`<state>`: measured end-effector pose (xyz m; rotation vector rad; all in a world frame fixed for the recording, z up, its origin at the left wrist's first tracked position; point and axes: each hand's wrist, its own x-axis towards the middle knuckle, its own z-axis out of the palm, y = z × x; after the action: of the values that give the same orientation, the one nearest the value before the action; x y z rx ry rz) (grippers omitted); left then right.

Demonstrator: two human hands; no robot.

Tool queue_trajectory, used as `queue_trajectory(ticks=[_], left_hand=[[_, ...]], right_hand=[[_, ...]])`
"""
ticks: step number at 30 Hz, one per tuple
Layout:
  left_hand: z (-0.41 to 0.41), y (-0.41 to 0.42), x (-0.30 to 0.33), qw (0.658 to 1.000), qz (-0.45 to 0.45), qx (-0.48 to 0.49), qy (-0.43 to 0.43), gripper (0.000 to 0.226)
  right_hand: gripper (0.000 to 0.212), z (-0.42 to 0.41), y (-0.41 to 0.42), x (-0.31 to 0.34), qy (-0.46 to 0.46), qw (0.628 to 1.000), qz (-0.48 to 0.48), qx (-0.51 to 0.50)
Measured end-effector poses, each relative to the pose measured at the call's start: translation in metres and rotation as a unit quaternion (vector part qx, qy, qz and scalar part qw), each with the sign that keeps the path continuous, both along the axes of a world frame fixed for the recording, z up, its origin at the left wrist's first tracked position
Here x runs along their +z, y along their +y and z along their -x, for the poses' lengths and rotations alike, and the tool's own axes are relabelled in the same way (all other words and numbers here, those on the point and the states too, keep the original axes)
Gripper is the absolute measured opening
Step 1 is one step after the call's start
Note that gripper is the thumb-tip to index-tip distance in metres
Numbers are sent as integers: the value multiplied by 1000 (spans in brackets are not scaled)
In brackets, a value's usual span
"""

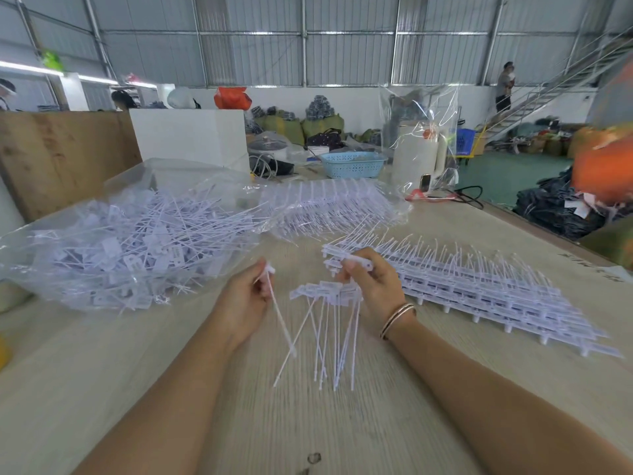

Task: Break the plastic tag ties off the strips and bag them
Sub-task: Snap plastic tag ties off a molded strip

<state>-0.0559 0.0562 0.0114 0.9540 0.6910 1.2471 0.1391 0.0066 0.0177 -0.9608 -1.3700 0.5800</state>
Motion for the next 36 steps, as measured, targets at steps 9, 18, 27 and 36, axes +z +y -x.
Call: queue_trajectory(ticks=[9,18,27,36], left_hand=[[-12,-2,-7,947,-146,93,270,46],[-46,-8,2,756,-223,202,581,47],[-24,-34,15,604,-144,149,769,60],[-42,-43,12,662,-147,64,732,44]], right_hand=[[8,4,8,-2,-186,964,181,-59],[35,5,9,-5,-164,974,96,-123],[40,-31,-19,15,-500,809,292,-106],[31,26,-31,1,-518,828,183,-109]])
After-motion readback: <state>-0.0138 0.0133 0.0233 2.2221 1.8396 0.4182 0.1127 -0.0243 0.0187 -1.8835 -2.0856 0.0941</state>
